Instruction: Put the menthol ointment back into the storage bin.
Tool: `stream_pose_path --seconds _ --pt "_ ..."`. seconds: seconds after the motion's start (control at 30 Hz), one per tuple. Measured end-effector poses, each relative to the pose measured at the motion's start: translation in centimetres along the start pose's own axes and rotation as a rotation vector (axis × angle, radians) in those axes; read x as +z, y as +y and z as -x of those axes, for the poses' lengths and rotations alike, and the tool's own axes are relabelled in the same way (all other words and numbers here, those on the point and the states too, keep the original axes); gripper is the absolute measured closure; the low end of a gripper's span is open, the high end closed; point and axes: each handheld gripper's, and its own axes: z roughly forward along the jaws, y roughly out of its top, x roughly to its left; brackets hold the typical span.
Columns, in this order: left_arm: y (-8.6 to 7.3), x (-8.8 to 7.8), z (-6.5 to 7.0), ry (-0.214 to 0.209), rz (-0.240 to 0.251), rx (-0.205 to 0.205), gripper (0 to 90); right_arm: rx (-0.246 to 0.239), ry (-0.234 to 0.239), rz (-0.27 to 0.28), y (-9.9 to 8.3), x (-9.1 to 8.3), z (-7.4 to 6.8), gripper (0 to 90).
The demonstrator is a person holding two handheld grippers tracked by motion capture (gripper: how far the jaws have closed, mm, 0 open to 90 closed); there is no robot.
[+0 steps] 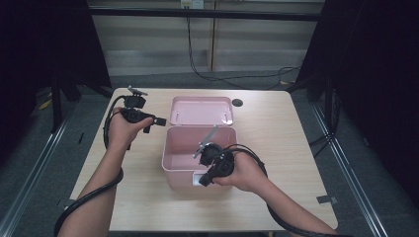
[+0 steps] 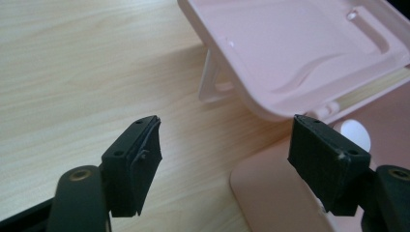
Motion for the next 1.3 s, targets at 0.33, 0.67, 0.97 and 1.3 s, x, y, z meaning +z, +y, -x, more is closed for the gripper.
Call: stream_pose_path --seconds 0.33,0.67,0.97,1.3 --pt "2.3 0.7 1.0 -0.012 -0.022 0.003 28.0 -0.019 -0.009 -0.005 0.0 -0.1 -0.3 89.3" --pt "3.7 2.2 1.1 0.009 -0.069 -0.030 32.1 -0.034 0.002 -0.001 0.0 0.0 0.0 90.0" --pt "4.5 4.2 0.7 0.032 -0.087 -0.065 37.3 -0.027 0.016 0.013 -0.2 -0.2 0.4 90.0" --pt "5.2 5.8 1.3 0.022 -0.096 -0.069 39.8 -0.042 0.010 0.022 -0.3 -0.3 0.6 90.0"
